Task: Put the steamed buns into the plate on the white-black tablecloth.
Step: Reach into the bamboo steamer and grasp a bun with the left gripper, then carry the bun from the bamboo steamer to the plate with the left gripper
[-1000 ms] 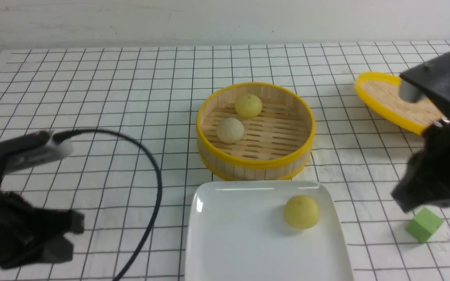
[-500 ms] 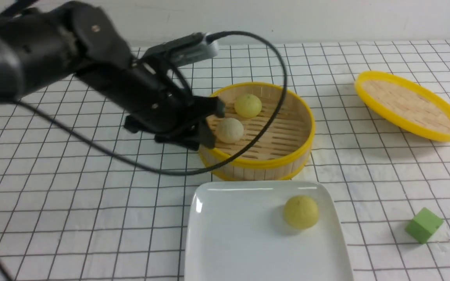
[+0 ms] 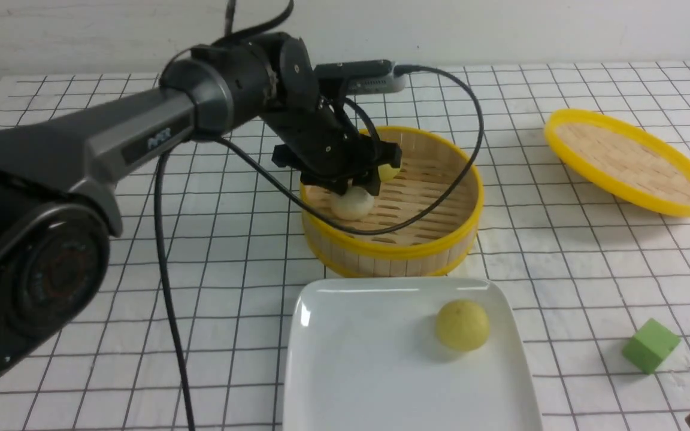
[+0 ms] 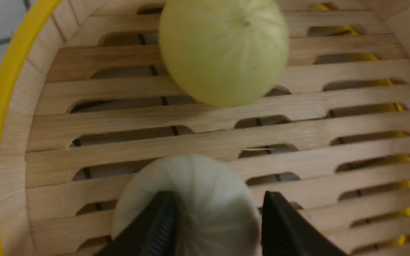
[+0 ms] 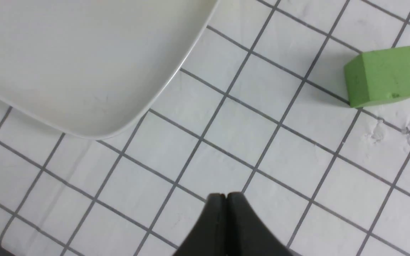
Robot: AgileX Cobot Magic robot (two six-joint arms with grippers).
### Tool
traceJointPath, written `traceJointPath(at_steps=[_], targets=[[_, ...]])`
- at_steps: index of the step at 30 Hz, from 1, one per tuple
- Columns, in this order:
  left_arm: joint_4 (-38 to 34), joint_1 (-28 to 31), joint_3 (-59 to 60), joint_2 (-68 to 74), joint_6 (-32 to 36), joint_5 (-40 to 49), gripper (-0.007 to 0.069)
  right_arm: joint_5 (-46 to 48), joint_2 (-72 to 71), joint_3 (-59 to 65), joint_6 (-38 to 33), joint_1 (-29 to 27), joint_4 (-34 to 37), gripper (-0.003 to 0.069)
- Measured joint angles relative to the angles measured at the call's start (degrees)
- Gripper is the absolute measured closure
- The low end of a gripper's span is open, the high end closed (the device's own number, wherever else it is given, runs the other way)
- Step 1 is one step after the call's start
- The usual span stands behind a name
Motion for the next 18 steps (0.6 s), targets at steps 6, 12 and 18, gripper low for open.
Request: traceJointPath(at_steps=[6, 12, 18], targets=[[3.54, 0.00, -1.22, -0.18, -8.34, 1.26, 0.0578, 0.00, 0.00, 0.00, 0.00, 0.00, 0.12, 0.0654], [6.22, 0.00, -5.63, -6.65, -6.40, 12.65, 0.0598, 0.00, 0.00, 0.00, 0.00, 0.00, 0.14, 0.0650], [9.83, 0.00, -8.84, -21.49, -2.92, 27.38, 0.0598, 0.00, 0.00, 0.00, 0.00, 0.00, 0.09, 0.0644]])
